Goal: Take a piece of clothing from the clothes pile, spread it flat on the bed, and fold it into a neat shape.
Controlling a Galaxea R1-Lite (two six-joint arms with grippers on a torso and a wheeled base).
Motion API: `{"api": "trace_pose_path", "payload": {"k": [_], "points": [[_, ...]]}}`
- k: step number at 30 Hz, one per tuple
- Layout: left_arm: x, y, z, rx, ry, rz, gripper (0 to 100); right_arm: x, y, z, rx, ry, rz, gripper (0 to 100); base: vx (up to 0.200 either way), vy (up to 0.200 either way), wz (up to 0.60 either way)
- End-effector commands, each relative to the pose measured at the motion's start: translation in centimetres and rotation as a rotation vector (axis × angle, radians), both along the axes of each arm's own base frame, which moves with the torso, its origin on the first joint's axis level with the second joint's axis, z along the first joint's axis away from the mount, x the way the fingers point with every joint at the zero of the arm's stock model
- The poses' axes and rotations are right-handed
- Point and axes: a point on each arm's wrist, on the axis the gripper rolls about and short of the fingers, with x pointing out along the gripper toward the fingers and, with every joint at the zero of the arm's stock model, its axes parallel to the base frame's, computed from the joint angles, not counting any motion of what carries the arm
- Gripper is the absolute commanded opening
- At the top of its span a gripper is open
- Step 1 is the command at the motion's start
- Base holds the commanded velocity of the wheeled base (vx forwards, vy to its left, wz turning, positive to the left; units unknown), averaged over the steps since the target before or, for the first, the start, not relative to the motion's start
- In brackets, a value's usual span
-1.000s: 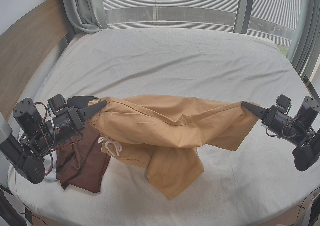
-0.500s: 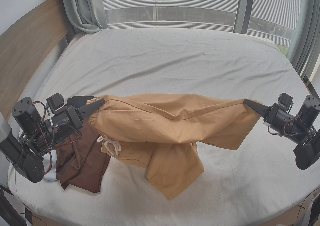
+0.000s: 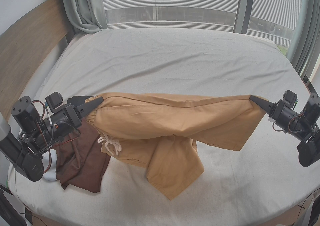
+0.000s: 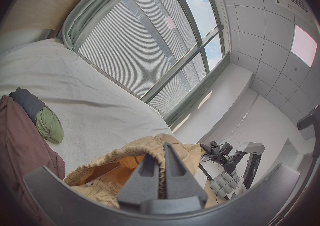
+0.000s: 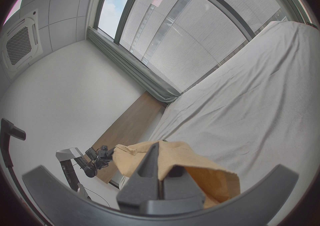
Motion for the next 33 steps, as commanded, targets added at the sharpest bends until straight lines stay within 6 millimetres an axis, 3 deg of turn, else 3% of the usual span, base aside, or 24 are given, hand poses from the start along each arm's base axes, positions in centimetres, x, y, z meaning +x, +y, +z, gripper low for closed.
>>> {"api": "trace_pose_path", "payload": {"k": [1, 33], "points": [[0.12, 0.12, 0.00, -0.001, -0.001, 0.005, 0, -0.04, -0.27, 0.31, 0.000, -0.013, -0.010, 0, 0.000, 0.000, 0.00], [0.50, 0.62, -0.12, 0.000, 0.000, 0.029, 0, -0.12, -0.53, 0.26, -0.004, -0.014, -0.018, 0, 0.000, 0.000, 0.00]]}}
